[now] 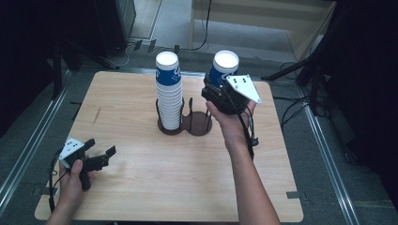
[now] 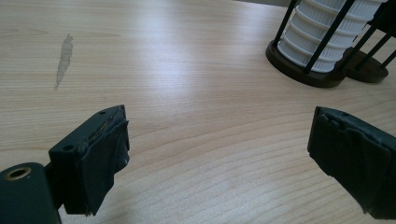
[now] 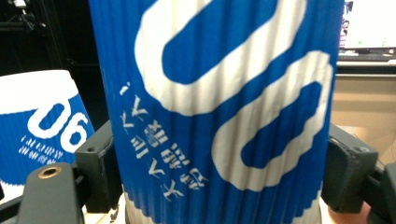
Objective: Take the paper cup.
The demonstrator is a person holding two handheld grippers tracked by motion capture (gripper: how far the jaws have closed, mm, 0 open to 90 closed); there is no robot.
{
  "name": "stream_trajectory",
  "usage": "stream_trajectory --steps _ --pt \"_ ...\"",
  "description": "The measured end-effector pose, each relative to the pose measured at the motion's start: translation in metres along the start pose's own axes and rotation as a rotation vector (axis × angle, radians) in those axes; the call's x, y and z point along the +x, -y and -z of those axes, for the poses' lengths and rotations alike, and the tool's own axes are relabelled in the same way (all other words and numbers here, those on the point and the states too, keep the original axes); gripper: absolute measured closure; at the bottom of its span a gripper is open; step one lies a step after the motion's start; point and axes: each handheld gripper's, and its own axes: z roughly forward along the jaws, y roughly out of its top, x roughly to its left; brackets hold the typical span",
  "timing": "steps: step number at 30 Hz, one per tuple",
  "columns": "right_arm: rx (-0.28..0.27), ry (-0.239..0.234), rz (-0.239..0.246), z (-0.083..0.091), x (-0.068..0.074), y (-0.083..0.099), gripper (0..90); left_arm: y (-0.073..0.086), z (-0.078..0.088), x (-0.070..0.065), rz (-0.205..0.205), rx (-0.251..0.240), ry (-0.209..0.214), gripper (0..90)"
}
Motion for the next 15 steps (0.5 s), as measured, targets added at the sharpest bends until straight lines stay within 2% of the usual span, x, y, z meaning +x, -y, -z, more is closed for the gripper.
stream_trajectory --steps 7,15 --pt "0.003 -0.007 -0.006 0.013 -0.010 0.008 17.4 0.000 0.000 -0.002 -0.012 0.006 0.001 6.2" --pt "0.056 0.011 0.006 0.027 -0.024 0.030 17.2 0.000 0.000 -0.002 -0.014 0.008 0.000 6.2"
